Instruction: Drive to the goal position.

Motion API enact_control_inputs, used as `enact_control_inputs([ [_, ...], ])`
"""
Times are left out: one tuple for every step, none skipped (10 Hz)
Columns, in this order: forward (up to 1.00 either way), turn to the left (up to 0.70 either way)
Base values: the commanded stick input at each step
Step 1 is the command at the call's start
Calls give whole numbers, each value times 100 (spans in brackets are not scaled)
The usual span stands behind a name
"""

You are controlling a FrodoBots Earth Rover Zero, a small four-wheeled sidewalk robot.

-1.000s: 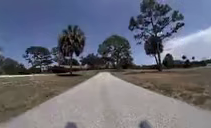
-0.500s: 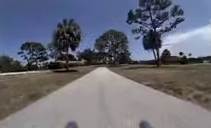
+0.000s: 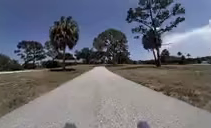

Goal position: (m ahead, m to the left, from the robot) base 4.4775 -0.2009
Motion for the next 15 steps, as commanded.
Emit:
enact_control_inputs([
  [100,0],
  [100,0],
  [100,0],
  [100,0],
  [100,0],
  [100,1],
  [100,13],
  [100,24],
  [100,36],
  [100,10],
  [100,0],
  [100,0],
  [100,0],
  [100,0],
  [100,0],
])
